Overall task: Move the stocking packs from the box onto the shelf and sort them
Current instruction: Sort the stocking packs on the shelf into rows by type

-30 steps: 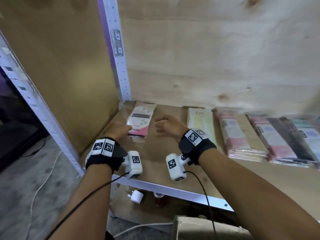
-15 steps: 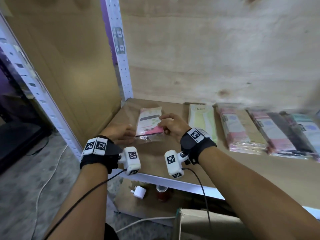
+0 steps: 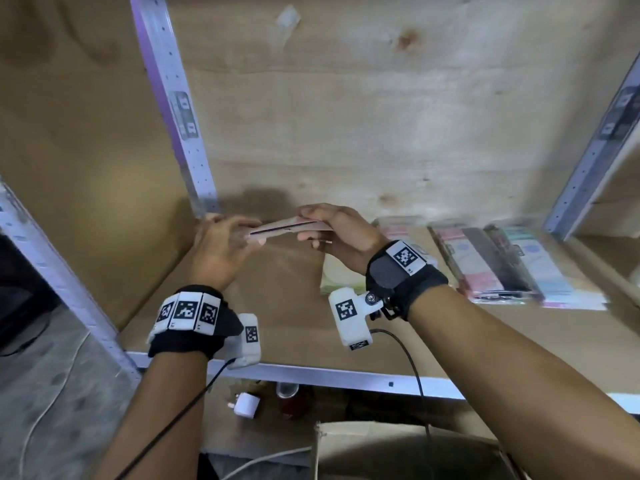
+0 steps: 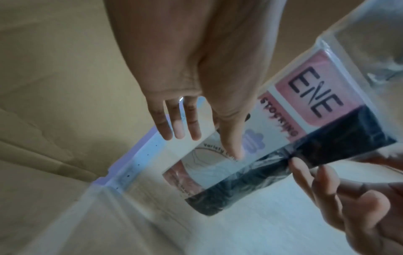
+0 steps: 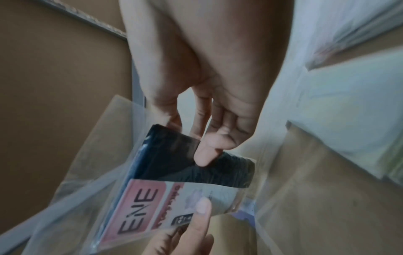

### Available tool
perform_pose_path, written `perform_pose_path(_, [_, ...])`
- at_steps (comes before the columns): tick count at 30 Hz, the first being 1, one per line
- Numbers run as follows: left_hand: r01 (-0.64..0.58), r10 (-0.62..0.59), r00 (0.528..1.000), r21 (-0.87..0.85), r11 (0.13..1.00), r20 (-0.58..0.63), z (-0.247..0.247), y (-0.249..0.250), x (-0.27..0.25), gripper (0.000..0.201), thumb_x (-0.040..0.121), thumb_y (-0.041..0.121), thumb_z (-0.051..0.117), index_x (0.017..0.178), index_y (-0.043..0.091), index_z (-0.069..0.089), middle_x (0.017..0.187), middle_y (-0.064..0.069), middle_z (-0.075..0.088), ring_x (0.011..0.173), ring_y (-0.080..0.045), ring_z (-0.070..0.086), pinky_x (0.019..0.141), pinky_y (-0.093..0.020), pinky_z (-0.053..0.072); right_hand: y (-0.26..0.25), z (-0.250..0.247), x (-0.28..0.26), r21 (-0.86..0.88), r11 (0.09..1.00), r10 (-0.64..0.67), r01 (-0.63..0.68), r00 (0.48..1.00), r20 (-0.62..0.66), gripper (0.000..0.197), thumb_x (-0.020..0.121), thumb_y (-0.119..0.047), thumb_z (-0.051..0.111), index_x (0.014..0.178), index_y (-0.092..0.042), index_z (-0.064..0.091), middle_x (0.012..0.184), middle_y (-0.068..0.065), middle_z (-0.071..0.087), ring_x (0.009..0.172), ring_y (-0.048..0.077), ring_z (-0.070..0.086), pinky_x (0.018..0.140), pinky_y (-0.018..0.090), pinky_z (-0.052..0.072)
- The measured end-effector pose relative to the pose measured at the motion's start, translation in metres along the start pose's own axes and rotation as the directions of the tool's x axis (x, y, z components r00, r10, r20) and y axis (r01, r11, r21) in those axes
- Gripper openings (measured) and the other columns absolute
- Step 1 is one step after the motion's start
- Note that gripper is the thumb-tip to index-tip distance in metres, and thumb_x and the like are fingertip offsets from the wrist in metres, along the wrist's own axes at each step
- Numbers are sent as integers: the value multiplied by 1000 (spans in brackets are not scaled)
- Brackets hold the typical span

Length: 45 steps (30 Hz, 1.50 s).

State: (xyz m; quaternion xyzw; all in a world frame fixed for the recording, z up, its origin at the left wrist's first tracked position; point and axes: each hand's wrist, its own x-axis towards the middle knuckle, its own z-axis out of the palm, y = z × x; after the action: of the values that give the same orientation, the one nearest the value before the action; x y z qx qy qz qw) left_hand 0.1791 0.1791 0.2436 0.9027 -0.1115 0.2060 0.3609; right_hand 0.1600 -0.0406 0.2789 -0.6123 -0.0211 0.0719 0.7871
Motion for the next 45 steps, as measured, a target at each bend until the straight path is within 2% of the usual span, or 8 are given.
perform_pose_path(6, [-76, 63, 992, -120, 990, -111, 28, 52, 4, 29, 89, 41, 70, 103, 16, 74, 102, -2, 73, 97, -26, 67, 92, -43, 52, -32, -50, -27, 46, 999, -28, 28, 1000, -3, 23, 102, -26, 50, 115, -10, 60, 93, 8, 74, 74, 17, 68, 65, 26, 43])
perform_pose_path(11, [-148, 177, 984, -509, 848, 9, 70, 94, -1, 16, 91, 30, 71, 106, 34, 75, 101, 23, 76, 91, 1, 71, 76, -15, 55, -41, -102, -50, 12, 991, -133, 135, 986, -100, 20, 98, -17, 55, 112, -8, 63, 78, 5, 55, 62, 15, 48, 57, 25, 34])
perform_pose_path(18, [138, 35, 975, -717, 684, 221, 131, 130, -2, 24, 91, 28, 72, 105, 9, 76, 100, -15, 77, 73, -12, 63, 55, -17, 49, -2, -163, -82, -395, 916, -155, 77, 973, -170, 40, 90, -13, 70, 110, 17, 54, 90, 13, 57, 80, 19, 56, 72, 27, 43])
perform_pose_path(26, [393, -84, 890, -661, 639, 448, 195, 145, 3, 25, 89, 27, 74, 106, 8, 73, 92, -1, 79, 75, -13, 70, 56, -19, 52, 23, -210, -109, -114, 993, -4, -10, 992, -125, 35, 96, -2, 58, 130, 6, 54, 126, 26, 64, 109, 38, 65, 88, 44, 58])
perform_pose_path(29, [421, -149, 897, -704, 572, 416, 200, 145, 16, 26, 86, 30, 77, 107, 16, 70, 92, 2, 78, 79, -14, 72, 61, -23, 56, 20, -225, -120, -181, 978, 87, -104, 991, -100, 36, 96, -6, 60, 132, 0, 56, 127, 23, 64, 106, 38, 67, 79, 42, 59])
perform_pose_path(33, [411, -242, 911, -752, 516, 332, 197, 141, 29, 33, 82, 31, 80, 110, 21, 66, 92, 2, 76, 73, -10, 73, 60, -25, 57, 19, -239, -130, -313, 937, 148, -157, 988, -54, 39, 94, -4, 63, 132, -3, 56, 129, 22, 63, 120, 43, 60, 103, 59, 45])
perform_pose_path(39, [278, -102, 944, -587, 760, 315, 188, 125, 29, 11, 79, 44, 79, 79, 33, 78, 75, 3, 78, 57, -10, 72, 49, -19, 53, 15, -251, -148, -459, 871, 210, -175, 977, 27, 44, 95, -5, 62, 138, -6, 53, 133, 22, 61, 123, 43, 57, 106, 64, 39])
perform_pose_path(45, [225, -88, 950, -459, 860, 300, 186, 123, 26, 54, 82, 71, 54, 54, 25, 61, 48, 1, 61, 47, -17, 59, 59, -30, 43, 11, -262, -160, -392, 906, 111, -157, 984, -139, 30, 89, -7, 70, 118, -2, 65, 117, 23, 68, 103, 35, 66, 103, 61, 44])
